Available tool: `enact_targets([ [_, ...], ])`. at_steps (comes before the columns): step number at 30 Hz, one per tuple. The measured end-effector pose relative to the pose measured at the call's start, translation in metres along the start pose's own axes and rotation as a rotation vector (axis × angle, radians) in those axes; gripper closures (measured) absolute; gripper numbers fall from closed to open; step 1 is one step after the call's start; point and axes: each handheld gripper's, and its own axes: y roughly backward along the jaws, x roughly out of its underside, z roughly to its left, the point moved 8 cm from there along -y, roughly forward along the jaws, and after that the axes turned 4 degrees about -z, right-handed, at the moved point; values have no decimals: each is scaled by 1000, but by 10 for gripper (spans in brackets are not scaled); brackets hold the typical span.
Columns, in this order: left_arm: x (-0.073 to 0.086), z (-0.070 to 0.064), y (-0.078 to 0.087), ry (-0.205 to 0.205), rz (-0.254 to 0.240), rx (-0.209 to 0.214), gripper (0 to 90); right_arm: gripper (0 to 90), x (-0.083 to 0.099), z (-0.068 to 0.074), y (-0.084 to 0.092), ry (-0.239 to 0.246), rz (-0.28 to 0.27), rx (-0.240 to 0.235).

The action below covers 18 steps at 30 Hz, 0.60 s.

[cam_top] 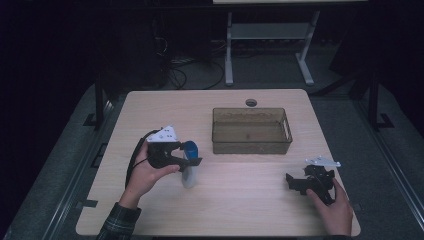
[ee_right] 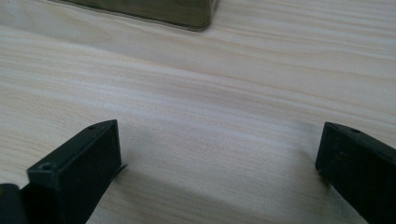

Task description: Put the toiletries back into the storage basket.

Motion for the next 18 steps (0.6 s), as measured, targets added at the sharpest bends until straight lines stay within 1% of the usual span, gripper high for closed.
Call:
enact_targets([
  [3, -3, 3, 4, 10, -54, -1, 366, 0, 0, 0, 0, 0, 0, 0],
  [6, -7, 6, 8, 4, -93, -15, 367, 0, 0, 0, 0, 0, 0, 0],
  [12, -14, 11, 11, 2, -133, -23, 367, 0, 0, 0, 0, 0, 0, 0],
  [18, -23, 17, 11, 18, -165, -46, 366, 0, 0, 0, 0, 0, 0, -1],
])
